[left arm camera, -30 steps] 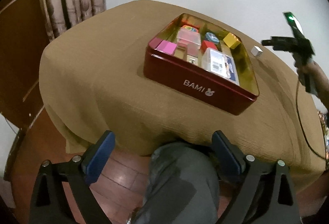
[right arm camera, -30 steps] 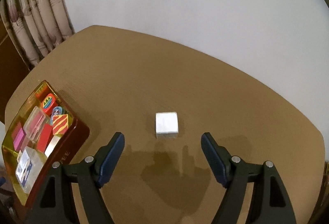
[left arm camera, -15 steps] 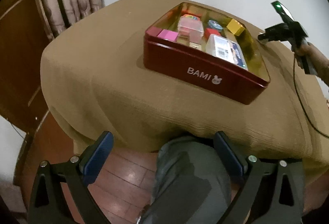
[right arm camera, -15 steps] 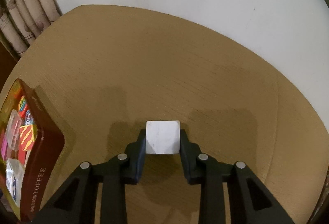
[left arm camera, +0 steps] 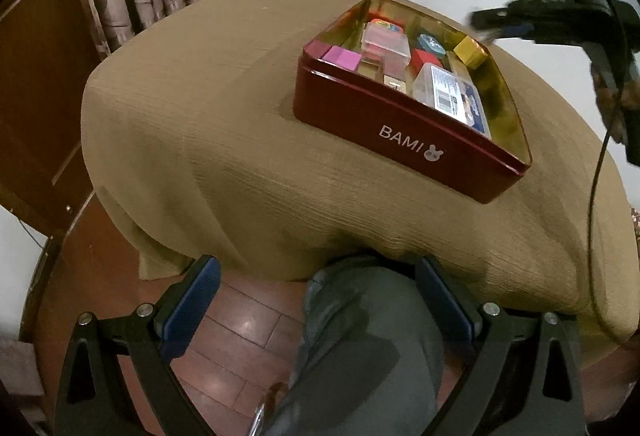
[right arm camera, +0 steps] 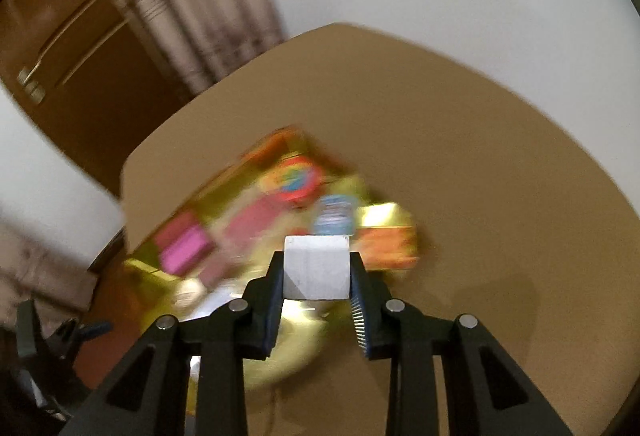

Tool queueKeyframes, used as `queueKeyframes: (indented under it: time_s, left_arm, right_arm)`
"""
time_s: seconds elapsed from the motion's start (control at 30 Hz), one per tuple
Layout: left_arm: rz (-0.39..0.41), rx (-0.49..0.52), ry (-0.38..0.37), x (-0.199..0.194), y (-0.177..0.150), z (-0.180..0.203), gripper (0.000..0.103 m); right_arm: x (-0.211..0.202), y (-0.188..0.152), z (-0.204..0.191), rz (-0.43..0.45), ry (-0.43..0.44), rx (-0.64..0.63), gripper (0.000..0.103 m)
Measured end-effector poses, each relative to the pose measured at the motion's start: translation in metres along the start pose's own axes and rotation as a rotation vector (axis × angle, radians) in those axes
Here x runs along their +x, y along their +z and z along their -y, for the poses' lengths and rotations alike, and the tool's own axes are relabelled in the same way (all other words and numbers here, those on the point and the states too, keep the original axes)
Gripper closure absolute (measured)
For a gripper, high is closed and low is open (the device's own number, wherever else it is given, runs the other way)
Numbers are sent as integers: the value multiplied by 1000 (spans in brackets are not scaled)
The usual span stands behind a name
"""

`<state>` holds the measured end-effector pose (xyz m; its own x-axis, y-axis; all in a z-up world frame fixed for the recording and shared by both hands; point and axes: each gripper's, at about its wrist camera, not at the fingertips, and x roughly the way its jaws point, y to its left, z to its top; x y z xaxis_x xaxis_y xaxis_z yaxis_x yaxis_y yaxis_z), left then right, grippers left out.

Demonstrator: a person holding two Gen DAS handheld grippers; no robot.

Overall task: Organize rigid objects
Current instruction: 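Place the white cube into the tray and open the right gripper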

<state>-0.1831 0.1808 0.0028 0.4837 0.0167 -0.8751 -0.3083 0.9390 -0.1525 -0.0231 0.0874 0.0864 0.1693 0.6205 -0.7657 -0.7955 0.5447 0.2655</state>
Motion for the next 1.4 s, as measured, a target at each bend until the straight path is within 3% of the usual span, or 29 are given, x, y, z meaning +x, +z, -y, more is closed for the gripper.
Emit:
queueKeyframes:
  time_s: [0.13, 0.37, 0.57, 0.7, 0.83, 0.93, 1.03, 1.1, 1.2, 1.27, 1.33, 1.4]
  left_arm:
    - [-7, -11, 7, -1, 2, -5, 7]
    - [-53, -49, -18, 4, 1, -10, 7]
    - [-47, -46, -8, 2, 0, -9, 7]
    - [-60, -49, -10, 5, 1, -9, 7]
    - [-62, -54, -6, 6, 1, -9, 7]
    - [-74, -55, -4, 8, 1, -8, 7]
    - [-65, -52, 3, 6, 1, -7, 7]
    - [-59, -50, 9, 6, 0, -5, 7]
    - [-58, -50, 9, 5, -1, -2, 7]
    - [-55, -49, 8, 3, -2, -2, 7]
    - [-53, -50, 11, 2, -3, -1, 7]
    - [-57, -54, 5, 2, -3, -1, 7]
  right_arm:
    - [14, -5, -48, -29, 73, -59, 73]
    - [41, -14, -84, -99, 311, 57, 73]
    - [81, -20, -99, -167, 375, 111, 73]
    - [107, -19, -112, -205, 299, 87, 73]
    - [105, -19, -121, -215, 96, -44, 73]
    - [105, -18, -122, -234, 113, -31, 72]
    - [96, -16, -119, -206, 118, -9, 60]
    - [86, -17, -115, -182, 124, 7, 60]
    - [69, -16, -106, -114, 186, 57, 60]
    - [46, -17, -91, -14, 187, 110, 60]
    - [23, -20, -65, 75, 98, 171, 60]
    - [8, -21, -37, 105, -94, 207, 60]
